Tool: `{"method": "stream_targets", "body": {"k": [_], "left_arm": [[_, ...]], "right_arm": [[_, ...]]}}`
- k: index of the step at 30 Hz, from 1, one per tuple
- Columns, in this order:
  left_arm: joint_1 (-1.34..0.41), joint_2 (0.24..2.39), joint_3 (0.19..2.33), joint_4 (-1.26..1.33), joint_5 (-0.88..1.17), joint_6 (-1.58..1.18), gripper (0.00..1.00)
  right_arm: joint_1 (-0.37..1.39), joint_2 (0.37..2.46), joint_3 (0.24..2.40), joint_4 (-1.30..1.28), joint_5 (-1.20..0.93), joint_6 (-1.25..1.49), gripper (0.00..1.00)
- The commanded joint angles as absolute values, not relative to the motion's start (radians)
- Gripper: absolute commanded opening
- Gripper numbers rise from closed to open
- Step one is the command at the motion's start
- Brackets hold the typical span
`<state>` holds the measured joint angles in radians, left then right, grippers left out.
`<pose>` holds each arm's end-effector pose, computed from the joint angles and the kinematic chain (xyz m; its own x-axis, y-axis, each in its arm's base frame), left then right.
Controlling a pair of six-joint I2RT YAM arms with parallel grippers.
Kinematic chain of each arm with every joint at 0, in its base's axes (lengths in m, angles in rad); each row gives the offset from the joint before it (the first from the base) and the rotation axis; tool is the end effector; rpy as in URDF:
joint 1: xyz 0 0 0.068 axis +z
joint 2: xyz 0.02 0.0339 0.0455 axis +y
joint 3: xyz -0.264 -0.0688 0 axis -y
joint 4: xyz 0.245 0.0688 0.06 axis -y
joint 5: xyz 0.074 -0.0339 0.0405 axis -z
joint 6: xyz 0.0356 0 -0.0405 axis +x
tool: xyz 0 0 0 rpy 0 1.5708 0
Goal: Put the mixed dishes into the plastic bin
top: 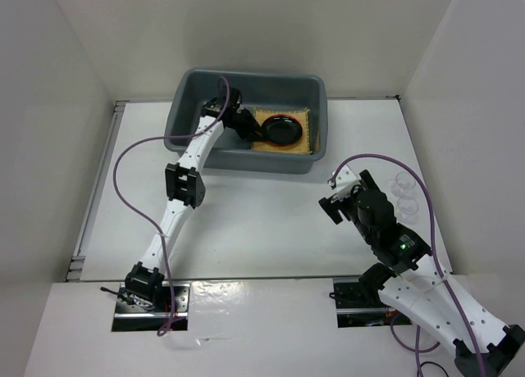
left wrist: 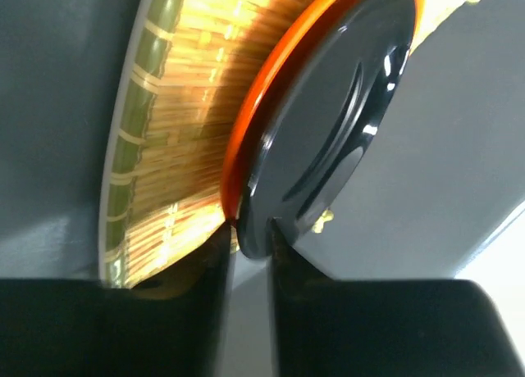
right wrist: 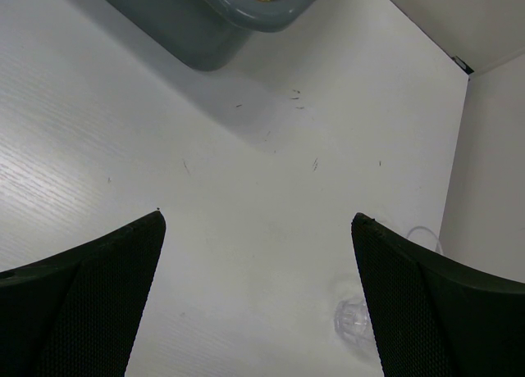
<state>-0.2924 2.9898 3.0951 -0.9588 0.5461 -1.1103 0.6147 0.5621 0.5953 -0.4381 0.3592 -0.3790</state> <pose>0.5567 -0.1869 0.1601 -0.8342 -0.5484 0.0585 -0.3917 0.5145 -0.7628 0.1201 0.0694 0.2800 -0.1969 -0.5630 -0.8027 -0.3754 0.7996 -0.4687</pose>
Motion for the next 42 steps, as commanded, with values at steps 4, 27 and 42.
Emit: {"method": "stream_targets", "body": {"k": [4, 27, 42], "left_arm": [[-0.259, 2.905, 3.139, -0.942, 0.543, -1.106, 0.73], [-0.336, 1.883, 2.567, -1.301, -0.307, -0.607, 0.98], [-0.041, 1.106, 1.353, -0.939, 0.127, -0.549, 0.99]], "right_arm": [[0.623, 0.572, 0.588, -0.41, 0.374, -0.374, 0.99], [-0.034, 1.453, 1.164, -0.562, 0.422, -0.413, 0.99], [-0.103, 1.584, 1.054, -0.41, 0.495, -0.413, 0.99]]}}
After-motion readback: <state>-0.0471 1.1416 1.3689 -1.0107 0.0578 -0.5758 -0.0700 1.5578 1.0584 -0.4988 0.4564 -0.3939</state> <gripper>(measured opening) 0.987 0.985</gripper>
